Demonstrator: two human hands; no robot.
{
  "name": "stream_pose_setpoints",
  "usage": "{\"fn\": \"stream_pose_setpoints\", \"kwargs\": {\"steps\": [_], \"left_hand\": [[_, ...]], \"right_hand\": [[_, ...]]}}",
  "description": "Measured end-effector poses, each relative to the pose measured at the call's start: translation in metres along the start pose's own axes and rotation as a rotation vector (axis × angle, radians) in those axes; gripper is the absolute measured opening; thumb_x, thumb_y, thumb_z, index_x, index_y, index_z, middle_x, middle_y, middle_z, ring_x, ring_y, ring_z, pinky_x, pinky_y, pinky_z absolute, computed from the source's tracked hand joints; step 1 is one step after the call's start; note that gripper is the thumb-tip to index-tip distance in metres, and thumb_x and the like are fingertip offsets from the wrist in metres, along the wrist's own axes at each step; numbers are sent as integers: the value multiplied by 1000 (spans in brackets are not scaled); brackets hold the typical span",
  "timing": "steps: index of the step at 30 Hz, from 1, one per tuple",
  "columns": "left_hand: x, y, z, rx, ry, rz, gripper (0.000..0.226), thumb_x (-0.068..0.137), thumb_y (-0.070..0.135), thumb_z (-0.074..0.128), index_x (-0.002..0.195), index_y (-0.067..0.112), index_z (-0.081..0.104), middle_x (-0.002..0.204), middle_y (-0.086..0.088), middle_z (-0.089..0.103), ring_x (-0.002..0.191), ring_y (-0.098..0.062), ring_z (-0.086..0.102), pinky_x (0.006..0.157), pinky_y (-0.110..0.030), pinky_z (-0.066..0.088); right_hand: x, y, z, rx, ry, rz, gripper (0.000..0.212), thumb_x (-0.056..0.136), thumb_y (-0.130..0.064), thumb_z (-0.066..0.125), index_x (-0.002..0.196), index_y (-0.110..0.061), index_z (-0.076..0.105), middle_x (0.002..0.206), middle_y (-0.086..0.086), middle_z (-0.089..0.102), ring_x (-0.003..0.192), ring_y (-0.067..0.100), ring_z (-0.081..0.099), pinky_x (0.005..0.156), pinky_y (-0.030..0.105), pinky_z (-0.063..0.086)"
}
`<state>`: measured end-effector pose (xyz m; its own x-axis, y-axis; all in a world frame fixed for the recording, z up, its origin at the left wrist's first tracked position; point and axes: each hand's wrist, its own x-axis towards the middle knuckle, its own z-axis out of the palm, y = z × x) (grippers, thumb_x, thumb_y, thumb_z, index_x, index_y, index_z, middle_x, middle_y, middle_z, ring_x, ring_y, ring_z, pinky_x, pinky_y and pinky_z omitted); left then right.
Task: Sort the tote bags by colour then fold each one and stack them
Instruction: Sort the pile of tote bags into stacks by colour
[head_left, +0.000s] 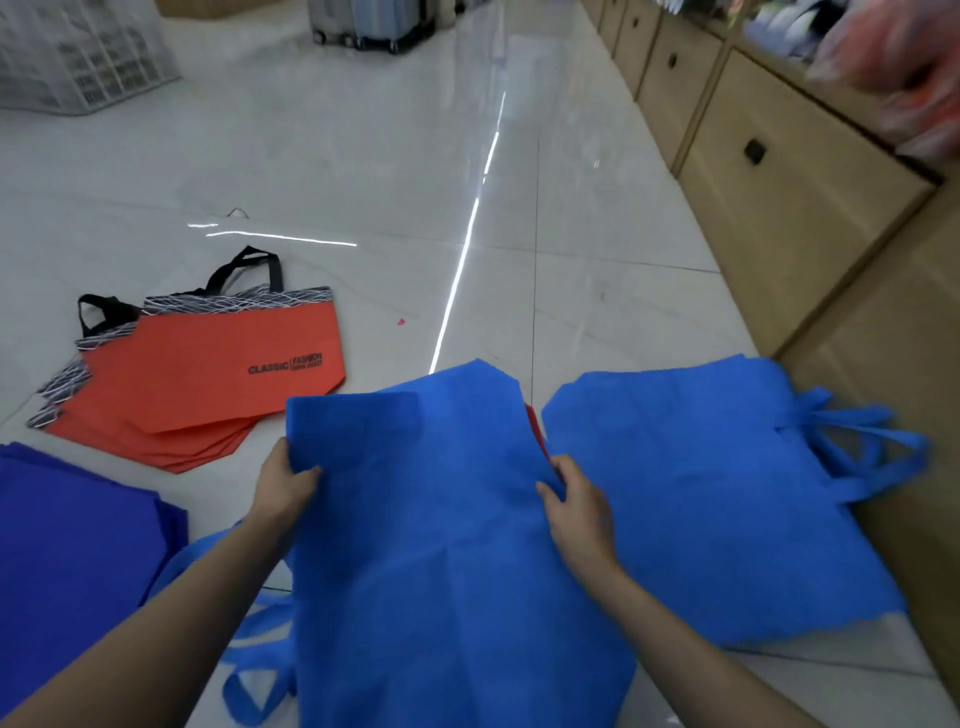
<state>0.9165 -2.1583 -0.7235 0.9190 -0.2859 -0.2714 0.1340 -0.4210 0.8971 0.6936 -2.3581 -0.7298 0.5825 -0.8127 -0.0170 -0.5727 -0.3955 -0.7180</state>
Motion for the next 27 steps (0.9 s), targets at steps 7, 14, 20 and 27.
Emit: {"fn": "stream_pose_setpoints", "kwargs": {"steps": [7, 14, 20, 27], "left_hand": [[-31, 8, 19, 196, 252, 106, 27, 84, -9, 36, 107, 2, 44, 92, -13, 50, 82, -28, 44, 72, -36, 33], [-20, 15, -2, -5, 129, 150, 41, 86, -8, 40, 125, 5, 44, 112, -11, 53, 103, -29, 50, 87, -41, 40], [-18, 43, 24, -78, 42, 148, 32, 92, 1, 49, 124, 0, 42, 113, -13, 52, 98, -24, 50, 79, -36, 39], [-23, 69, 78, -32, -80, 240, 45, 91, 8, 57, 131, -4, 40, 131, -19, 48, 123, -31, 46, 98, -33, 37]], "right_hand": [[-9, -4, 6, -270, 28, -123, 36, 100, -26, 41, 134, -16, 38, 77, 8, 59, 69, 30, 54, 58, 33, 33], [18, 4, 13, -19, 33, -135, 30, 99, -9, 43, 124, -4, 58, 131, 8, 56, 119, 24, 48, 98, 29, 37], [33, 25, -25, 241, 198, 170, 40, 98, -13, 47, 63, -22, 28, 59, -8, 30, 58, 15, 28, 50, 26, 23], [55, 72, -124, 119, 427, 273, 27, 97, -13, 47, 70, -11, 44, 71, -2, 48, 74, 22, 45, 60, 36, 32]]}}
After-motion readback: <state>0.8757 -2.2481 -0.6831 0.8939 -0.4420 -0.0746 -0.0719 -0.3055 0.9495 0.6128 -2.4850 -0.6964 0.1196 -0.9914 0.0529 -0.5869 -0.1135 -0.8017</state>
